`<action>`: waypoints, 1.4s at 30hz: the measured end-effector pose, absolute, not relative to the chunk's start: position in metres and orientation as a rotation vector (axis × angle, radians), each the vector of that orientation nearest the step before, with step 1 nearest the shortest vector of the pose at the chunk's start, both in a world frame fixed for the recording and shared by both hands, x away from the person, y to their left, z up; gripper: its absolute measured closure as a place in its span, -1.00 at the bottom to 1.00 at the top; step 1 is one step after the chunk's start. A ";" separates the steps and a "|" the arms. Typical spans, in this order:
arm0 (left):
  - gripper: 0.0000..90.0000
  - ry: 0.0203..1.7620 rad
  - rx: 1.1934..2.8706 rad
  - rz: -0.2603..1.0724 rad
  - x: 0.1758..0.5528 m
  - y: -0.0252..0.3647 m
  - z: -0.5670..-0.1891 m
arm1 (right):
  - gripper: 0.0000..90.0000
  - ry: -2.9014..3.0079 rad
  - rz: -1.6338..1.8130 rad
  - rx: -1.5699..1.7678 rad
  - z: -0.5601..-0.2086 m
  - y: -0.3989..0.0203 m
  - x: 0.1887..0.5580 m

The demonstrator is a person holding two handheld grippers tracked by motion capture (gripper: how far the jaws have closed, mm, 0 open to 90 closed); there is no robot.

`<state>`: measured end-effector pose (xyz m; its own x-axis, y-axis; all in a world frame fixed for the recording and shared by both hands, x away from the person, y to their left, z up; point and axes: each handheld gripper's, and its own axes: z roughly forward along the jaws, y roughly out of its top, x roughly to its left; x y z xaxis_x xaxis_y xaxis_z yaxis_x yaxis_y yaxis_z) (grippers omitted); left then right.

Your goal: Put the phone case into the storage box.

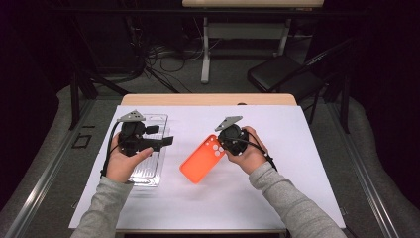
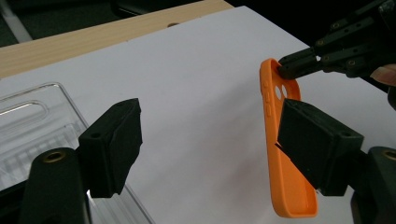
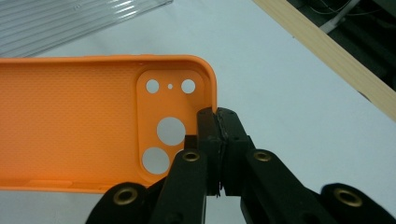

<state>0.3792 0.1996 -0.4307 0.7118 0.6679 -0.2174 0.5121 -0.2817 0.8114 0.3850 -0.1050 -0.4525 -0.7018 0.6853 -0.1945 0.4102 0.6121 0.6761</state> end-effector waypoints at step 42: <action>0.05 0.793 2.074 0.178 0.367 0.161 -0.445 | 0.99 2.228 0.804 0.652 -0.434 -0.094 0.362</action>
<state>0.3673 0.1613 -0.4449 0.7857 0.5972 -0.1616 0.4703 -0.4069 0.7831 0.3622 -0.0944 -0.4344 -0.6495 0.6342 -0.4194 0.2203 0.6849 0.6945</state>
